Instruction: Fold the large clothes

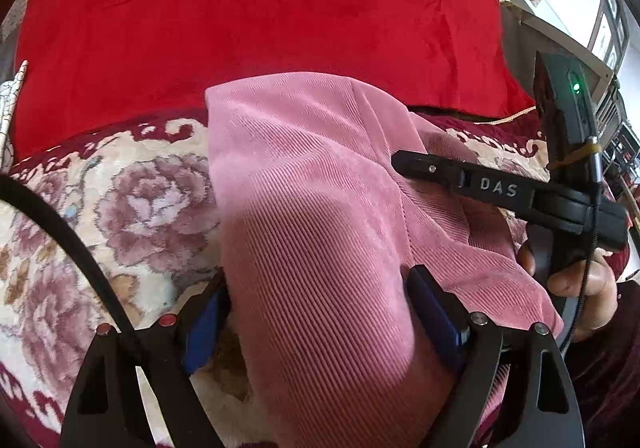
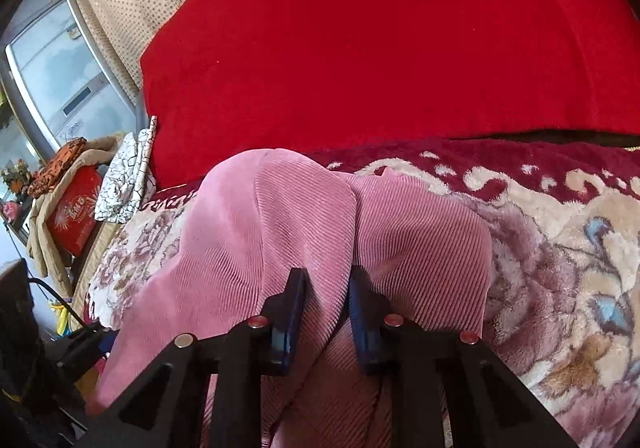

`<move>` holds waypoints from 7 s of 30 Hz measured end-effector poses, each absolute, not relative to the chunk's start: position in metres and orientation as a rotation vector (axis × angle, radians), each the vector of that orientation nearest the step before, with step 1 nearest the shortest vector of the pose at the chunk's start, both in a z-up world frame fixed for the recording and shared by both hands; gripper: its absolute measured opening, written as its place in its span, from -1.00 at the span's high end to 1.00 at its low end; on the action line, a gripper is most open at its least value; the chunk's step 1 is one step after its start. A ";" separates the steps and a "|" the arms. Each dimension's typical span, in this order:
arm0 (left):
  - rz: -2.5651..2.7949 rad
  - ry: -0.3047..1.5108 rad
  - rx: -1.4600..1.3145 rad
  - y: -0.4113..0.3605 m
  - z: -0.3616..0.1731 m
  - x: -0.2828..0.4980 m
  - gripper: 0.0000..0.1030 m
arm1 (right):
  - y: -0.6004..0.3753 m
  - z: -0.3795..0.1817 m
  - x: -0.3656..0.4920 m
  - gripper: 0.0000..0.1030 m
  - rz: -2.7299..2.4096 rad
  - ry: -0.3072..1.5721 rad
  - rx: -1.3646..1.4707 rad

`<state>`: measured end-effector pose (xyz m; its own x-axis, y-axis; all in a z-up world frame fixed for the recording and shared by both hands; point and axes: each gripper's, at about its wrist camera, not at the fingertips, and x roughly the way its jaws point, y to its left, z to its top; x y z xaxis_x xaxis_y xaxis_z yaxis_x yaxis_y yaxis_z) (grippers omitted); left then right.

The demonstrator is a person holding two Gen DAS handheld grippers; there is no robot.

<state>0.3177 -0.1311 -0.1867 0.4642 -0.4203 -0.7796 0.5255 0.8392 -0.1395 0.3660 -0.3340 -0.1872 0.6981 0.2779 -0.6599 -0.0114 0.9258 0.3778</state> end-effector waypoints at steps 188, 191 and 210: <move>0.014 0.307 0.159 -0.017 0.011 0.015 -0.90 | -0.221 0.023 0.013 -0.52 -0.166 0.444 0.025; 0.010 0.314 0.157 -0.016 0.008 0.017 -0.90 | -0.220 0.021 0.016 -0.52 -0.175 0.461 0.014; -0.023 0.405 0.170 -0.026 -0.017 0.054 -0.90 | -0.224 0.010 0.057 -0.52 -0.177 0.511 0.003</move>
